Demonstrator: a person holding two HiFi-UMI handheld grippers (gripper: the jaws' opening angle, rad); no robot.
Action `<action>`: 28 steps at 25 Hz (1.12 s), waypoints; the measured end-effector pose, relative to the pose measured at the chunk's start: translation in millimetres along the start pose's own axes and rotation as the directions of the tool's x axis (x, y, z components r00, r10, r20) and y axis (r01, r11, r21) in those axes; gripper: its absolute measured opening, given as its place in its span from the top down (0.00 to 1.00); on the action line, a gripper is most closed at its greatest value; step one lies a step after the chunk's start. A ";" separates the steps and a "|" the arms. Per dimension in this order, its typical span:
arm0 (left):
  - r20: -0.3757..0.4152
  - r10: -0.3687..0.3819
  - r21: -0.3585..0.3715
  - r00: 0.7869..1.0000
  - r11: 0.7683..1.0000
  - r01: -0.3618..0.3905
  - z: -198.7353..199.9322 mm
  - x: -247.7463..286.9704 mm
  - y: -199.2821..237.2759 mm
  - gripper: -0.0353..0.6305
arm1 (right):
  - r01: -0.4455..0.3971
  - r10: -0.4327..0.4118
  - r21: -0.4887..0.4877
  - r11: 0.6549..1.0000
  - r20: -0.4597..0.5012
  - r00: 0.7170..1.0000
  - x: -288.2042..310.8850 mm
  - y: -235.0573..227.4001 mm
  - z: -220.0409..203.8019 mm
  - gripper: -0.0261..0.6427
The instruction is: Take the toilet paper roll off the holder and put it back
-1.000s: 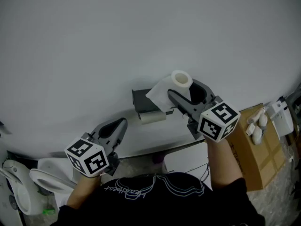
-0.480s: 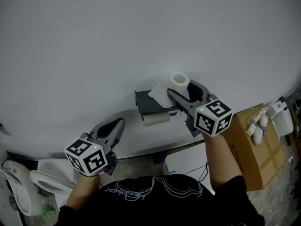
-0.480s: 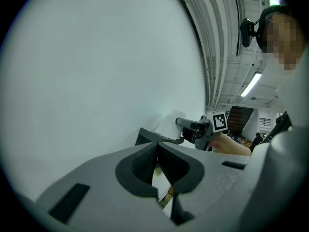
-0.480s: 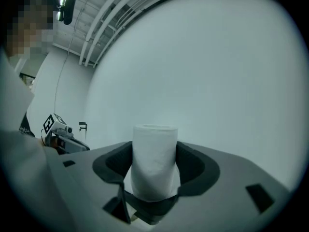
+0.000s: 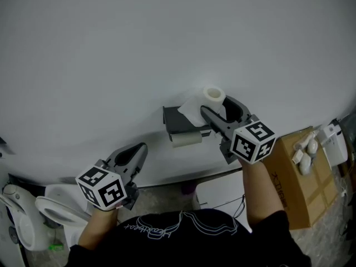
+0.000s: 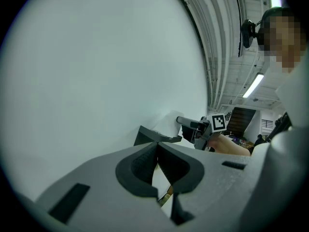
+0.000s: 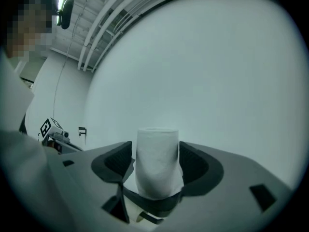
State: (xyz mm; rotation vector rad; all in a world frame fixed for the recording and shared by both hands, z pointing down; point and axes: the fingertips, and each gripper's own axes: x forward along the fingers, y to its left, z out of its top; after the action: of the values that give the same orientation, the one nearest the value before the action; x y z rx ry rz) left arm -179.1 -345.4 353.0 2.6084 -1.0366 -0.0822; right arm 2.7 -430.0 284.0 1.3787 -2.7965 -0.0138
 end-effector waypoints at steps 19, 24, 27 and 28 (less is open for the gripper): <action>-0.012 -0.113 0.007 0.993 0.994 0.113 -9.9 14.1 -114.2 0.94 | -0.149 0.147 0.102 0.984 0.022 0.989 -131.9 63.9 -13.7 0.95; -0.014 -0.141 0.016 0.990 0.990 0.141 -12.9 14.3 -148.3 0.94 | -0.219 0.219 0.148 0.964 0.020 0.976 -155.1 83.2 -22.6 0.95; -0.019 -0.149 0.024 0.989 0.988 0.149 -15.0 13.0 -161.8 0.94 | -0.254 0.256 0.154 0.955 0.006 0.967 -167.2 95.8 -30.6 0.95; -0.023 -0.150 0.025 0.988 0.988 0.151 -16.7 12.5 -165.2 0.94 | -0.259 0.262 0.157 0.953 0.001 0.965 -171.1 98.7 -34.0 0.96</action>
State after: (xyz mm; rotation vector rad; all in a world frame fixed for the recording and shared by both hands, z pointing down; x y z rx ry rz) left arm -58.4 -236.8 315.9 2.7020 -0.8379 -0.0768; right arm 29.4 -234.1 316.8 1.0131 -2.9933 0.2275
